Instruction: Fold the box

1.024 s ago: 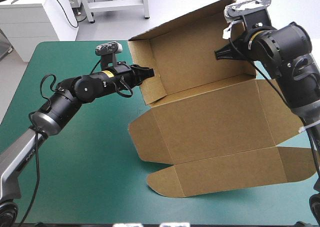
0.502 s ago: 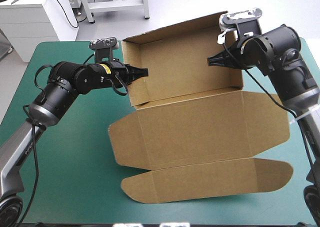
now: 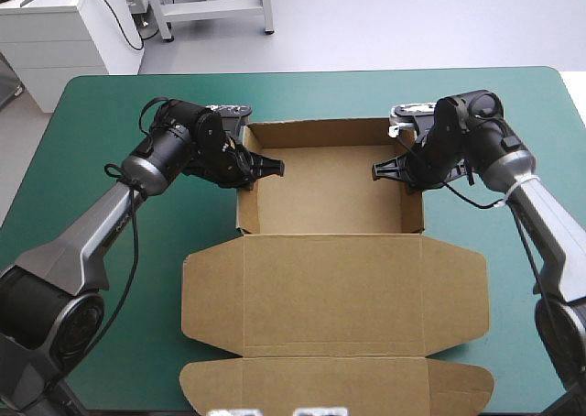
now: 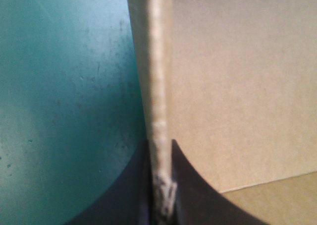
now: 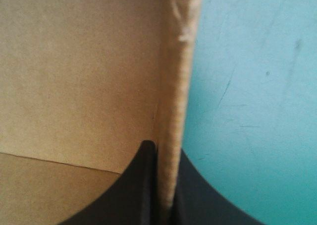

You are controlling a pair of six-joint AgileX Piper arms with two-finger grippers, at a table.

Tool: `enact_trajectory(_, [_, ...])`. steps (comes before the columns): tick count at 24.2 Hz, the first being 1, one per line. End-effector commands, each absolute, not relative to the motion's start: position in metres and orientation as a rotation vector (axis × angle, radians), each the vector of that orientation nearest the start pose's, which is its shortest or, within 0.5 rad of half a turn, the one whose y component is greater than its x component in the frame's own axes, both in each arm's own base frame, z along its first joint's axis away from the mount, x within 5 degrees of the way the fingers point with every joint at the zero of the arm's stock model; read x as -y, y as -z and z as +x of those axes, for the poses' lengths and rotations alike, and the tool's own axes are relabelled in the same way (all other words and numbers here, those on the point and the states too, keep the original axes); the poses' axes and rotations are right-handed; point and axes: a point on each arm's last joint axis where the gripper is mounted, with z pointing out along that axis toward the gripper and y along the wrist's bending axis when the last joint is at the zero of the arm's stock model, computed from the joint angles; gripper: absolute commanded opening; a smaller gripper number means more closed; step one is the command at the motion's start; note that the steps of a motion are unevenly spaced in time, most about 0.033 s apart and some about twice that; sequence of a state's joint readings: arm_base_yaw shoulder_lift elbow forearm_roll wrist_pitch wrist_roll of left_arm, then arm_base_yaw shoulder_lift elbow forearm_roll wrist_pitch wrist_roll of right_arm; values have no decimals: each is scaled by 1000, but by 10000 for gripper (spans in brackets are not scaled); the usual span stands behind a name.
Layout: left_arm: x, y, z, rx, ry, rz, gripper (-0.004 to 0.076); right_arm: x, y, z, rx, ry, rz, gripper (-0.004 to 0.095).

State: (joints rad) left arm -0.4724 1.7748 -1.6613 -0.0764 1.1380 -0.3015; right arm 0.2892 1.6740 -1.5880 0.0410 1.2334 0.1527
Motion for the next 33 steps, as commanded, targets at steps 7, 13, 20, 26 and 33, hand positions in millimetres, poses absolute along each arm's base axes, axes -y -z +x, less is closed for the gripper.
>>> enact_trajectory(7, [183,-318,345,-2790,271,269,-8,-107,-308,352,-2865,-181,-264,0])
enact_trajectory(13, [187,-297,352,-2844,239,342,67,-101,-306,354,-2864,-73,-305,165])
enact_trajectory(20, [184,-297,351,-2861,215,362,449,-102,-321,358,-2821,-94,-250,715])
enact_trajectory(26, [176,-305,350,-2884,92,385,495,-104,-362,362,-2697,-136,-199,754])
enact_trajectory(33, [170,-376,342,-2662,157,354,459,-100,-404,347,-2577,-192,-151,754])
